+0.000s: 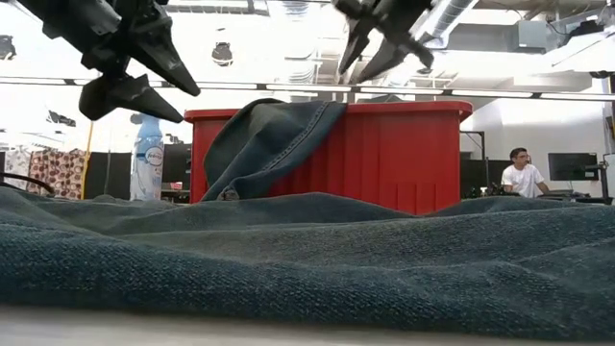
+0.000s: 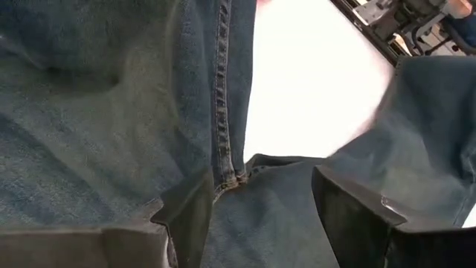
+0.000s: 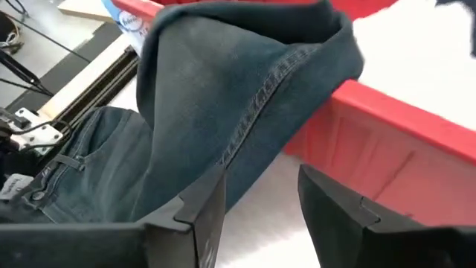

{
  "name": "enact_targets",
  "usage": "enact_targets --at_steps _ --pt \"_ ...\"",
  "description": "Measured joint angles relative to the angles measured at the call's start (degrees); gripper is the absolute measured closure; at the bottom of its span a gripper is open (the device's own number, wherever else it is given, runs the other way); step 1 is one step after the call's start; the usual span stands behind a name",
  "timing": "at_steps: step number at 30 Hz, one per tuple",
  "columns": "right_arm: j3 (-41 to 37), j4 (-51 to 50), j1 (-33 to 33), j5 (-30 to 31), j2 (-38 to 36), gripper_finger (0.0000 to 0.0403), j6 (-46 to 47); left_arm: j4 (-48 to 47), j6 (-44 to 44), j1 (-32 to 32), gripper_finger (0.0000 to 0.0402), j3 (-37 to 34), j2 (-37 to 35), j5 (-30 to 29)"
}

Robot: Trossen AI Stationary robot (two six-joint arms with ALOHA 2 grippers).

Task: Fold Laundry from Bin
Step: Fold the black pants from the red bin

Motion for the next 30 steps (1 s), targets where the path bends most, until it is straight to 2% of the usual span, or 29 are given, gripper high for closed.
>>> enact_targets --at_steps 4,10,16,20,24,25,30 --pt "0.0 5.1 -2.4 -1.3 2.3 0.0191 -2.8 -0.2 -0.1 0.0 0.0182 0.0 0.0 0.2" --pt "0.0 6.5 -6.2 -4.7 5.5 0.0185 -3.1 -2.3 -0.4 0.0 0.0182 0.0 0.0 0.6" --pt "0.0 13.7 -8.0 -7.6 7.8 0.0199 -7.3 -11.6 -1.3 0.0 0.0182 -0.3 1.5 -1.1" --pt "0.0 13.1 -8.2 -7.6 7.8 0.0256 -5.8 -12.1 -4.8 0.1 0.0182 -3.7 2.9 -2.3" --pt "0.0 12.1 -8.1 -7.6 7.3 0.037 -5.6 -9.3 -8.9 0.1 0.0182 -8.8 4.3 -1.0" --pt "0.0 12.1 -8.0 -7.6 7.1 0.0383 -6.1 -8.9 -10.3 0.1 0.0182 -10.4 4.7 -0.5" --pt "0.0 11.5 -7.0 -7.7 6.6 0.039 -5.5 -4.9 -17.9 0.1 0.0182 -17.4 6.3 0.1"
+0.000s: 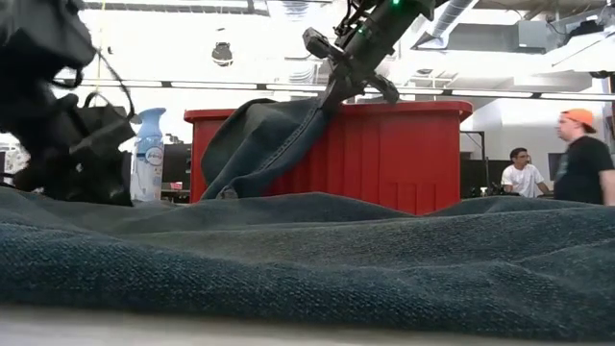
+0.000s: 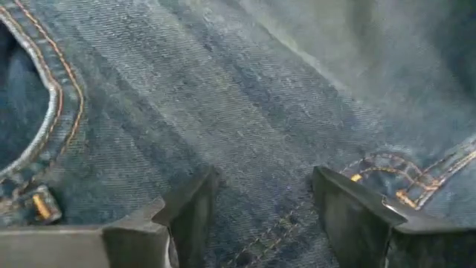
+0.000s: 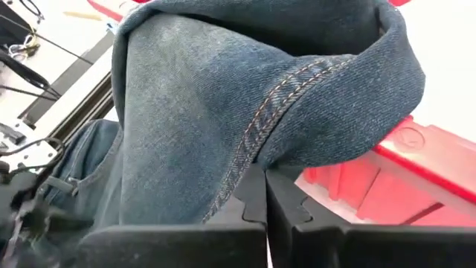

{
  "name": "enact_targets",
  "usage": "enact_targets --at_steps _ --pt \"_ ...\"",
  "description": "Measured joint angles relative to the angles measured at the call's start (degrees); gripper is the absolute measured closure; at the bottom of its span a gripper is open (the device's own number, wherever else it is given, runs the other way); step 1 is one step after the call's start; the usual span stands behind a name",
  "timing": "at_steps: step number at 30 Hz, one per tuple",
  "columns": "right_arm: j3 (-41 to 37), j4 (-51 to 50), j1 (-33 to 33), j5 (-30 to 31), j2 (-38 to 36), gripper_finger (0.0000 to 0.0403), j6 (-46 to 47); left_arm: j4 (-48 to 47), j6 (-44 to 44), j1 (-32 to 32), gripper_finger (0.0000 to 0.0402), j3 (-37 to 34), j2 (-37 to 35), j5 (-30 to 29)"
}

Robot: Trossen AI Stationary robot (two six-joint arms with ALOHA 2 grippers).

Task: Fold Laundry from Bin
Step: Fold the black pants from the red bin

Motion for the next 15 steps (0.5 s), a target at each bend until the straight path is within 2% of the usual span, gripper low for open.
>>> enact_targets --at_steps 4,15 --pt "0.0 -0.9 2.5 1.1 -2.1 0.0392 -0.5 2.1 -3.9 0.0 0.0182 -3.0 0.1 -0.2" --pt "0.0 -14.0 13.3 7.7 -9.1 0.0392 -1.3 3.4 -2.8 0.0 0.0182 -3.4 0.2 0.2"
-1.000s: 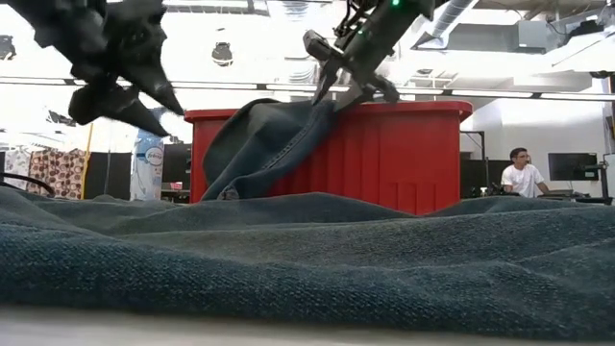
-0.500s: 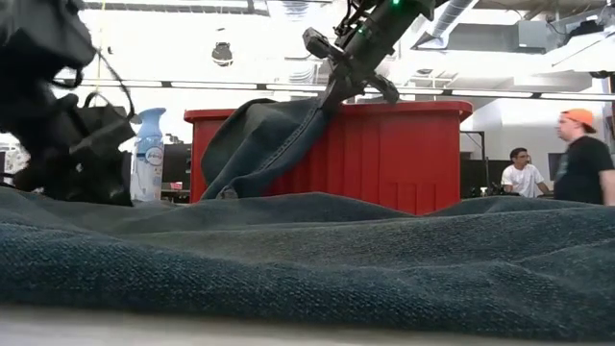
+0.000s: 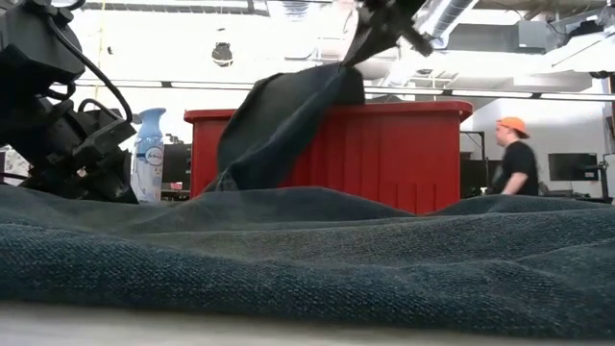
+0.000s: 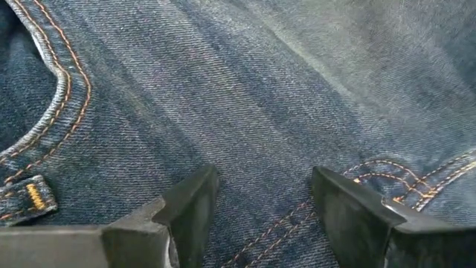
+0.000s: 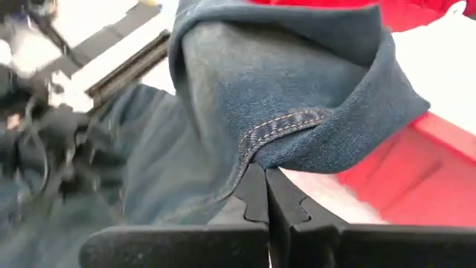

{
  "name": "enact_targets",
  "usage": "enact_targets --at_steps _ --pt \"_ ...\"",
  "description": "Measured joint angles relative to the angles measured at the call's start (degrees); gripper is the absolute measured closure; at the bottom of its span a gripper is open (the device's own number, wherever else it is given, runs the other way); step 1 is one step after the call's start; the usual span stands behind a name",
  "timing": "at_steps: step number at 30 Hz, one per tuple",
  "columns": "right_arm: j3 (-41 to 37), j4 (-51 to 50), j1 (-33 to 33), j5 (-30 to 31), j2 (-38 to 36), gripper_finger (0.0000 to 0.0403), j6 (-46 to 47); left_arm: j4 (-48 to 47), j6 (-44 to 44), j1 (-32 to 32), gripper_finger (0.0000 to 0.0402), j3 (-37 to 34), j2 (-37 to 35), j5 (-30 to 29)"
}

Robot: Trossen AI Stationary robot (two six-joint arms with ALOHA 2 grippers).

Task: Fold Laundry from Bin
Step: Fold the black pants from the red bin

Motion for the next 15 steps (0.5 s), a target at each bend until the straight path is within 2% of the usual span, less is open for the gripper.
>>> enact_targets --at_steps 3,10,15 --pt "0.0 -4.8 3.6 0.1 0.2 0.0392 2.6 0.0 -0.1 0.0 0.0182 0.0 0.0 0.0" --pt "0.0 -16.9 10.6 -0.3 5.5 0.0392 16.1 -0.1 -0.1 0.0 0.0182 0.0 0.0 0.1" --pt "0.0 -20.9 12.9 -5.0 11.6 0.0389 19.9 -0.2 0.1 0.0 0.0182 -0.1 0.1 0.2"
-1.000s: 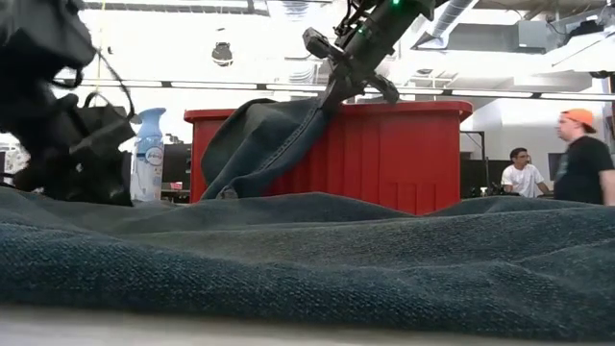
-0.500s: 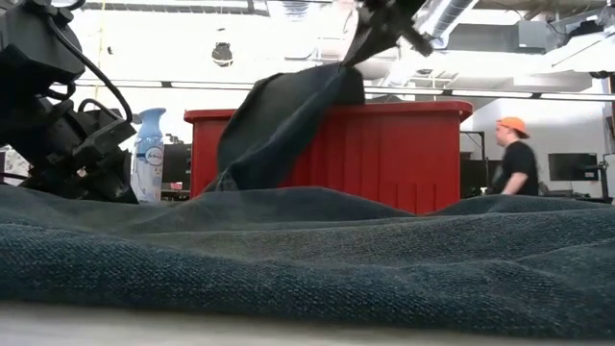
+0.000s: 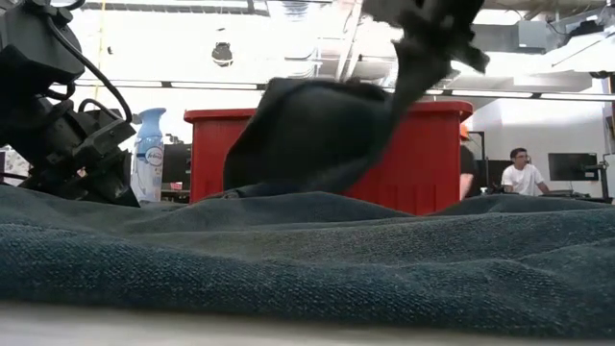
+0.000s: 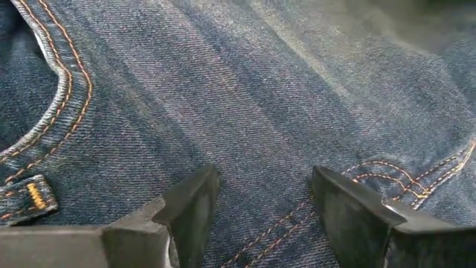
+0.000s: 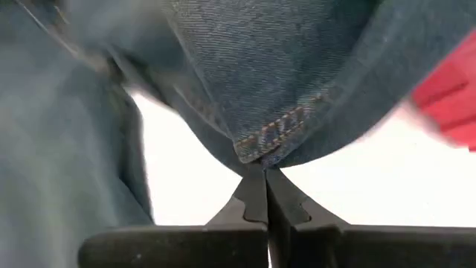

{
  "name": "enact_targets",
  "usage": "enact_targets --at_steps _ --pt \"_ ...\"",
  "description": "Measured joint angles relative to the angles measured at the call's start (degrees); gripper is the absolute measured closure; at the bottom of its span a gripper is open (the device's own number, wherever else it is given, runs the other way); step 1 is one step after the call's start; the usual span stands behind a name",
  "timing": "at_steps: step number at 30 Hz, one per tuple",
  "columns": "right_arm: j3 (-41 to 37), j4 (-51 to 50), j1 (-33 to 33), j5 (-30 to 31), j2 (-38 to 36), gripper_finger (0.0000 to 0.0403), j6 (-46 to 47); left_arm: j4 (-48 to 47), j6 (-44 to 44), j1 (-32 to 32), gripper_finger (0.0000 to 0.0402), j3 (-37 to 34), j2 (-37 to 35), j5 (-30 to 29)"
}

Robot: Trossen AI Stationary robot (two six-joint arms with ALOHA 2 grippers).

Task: Fold Laundry from Bin
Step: Fold the black pants from the red bin

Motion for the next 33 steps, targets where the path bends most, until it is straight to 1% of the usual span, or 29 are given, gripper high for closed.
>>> enact_targets --at_steps 4,9,15,19,21,25,27,30,32,33 --pt "0.0 -0.7 0.4 -4.7 5.2 0.0388 1.6 0.0 0.2 0.0 0.0182 0.0 0.0 0.0" --pt "0.0 -0.7 1.4 -10.0 9.2 0.0378 2.2 -0.1 0.4 0.0 0.0182 0.0 0.0 0.1" --pt "0.0 -0.6 3.4 -13.9 9.0 0.0379 2.0 -0.1 0.7 0.0 0.0182 0.0 0.1 0.1" --pt "0.0 0.5 3.6 -20.7 8.9 0.0379 -1.8 -0.1 1.5 0.0 0.0182 0.0 0.1 0.2" --pt "0.0 1.3 3.6 -22.4 9.3 0.0372 -3.7 -0.1 1.7 0.0 0.0182 0.0 0.1 0.2" --pt "0.0 1.1 4.4 -24.8 8.8 0.0347 -4.2 -0.1 1.6 0.0 0.0182 0.0 0.1 0.3" --pt "0.0 -1.1 5.6 -26.7 8.2 0.0334 -4.7 -0.1 1.6 0.0 0.0182 0.0 0.1 0.4" --pt "0.0 -7.1 8.4 -28.8 7.9 0.0316 -5.0 -0.1 2.0 0.0 0.0182 0.0 0.1 0.4" --pt "0.0 -10.4 10.5 -28.8 7.5 0.0306 -4.0 -0.1 2.3 0.0 0.0182 0.0 0.1 0.4" --pt "0.0 -11.2 11.2 -27.8 6.9 0.0302 -3.4 -0.1 2.3 0.0 0.0182 0.0 0.1 0.4"
